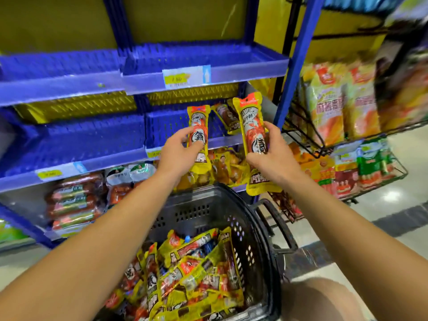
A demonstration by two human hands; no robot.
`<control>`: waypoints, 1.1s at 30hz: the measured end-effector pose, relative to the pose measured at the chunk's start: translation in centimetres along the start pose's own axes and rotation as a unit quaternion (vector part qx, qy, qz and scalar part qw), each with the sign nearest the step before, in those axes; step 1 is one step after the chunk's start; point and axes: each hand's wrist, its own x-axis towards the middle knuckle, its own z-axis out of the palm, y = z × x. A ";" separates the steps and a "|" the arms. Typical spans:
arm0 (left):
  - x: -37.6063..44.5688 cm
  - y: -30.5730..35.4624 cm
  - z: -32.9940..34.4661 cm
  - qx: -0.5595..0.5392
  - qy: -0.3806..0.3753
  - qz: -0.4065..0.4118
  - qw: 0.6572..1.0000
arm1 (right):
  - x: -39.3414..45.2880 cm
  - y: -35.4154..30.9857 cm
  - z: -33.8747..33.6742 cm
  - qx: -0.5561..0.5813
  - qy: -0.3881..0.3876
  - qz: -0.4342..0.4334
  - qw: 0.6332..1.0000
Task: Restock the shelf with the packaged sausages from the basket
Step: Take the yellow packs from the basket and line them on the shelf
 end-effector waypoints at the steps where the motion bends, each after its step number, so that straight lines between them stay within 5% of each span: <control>1: 0.8 0.3 0.4 0.002 0.002 -0.012 1.000 | 0.5 0.3 -0.2 -0.002 -0.001 0.002 1.000; 7: 3.2 1.6 1.1 -0.062 -0.065 -0.086 0.992 | 2.3 1.5 -0.8 0.022 0.005 0.005 1.000; 13: 3.5 1.1 -2.0 0.241 -0.108 0.048 0.963 | 3.3 2.1 -1.3 0.025 0.026 0.014 0.999; 17: 4.5 1.5 -1.7 0.310 -0.156 0.092 0.933 | 3.6 2.5 -1.5 0.039 0.027 0.025 0.999; 33: 6.5 1.1 3.7 0.269 -0.078 0.115 0.953 | 5.1 2.8 -0.6 0.087 0.035 0.021 0.995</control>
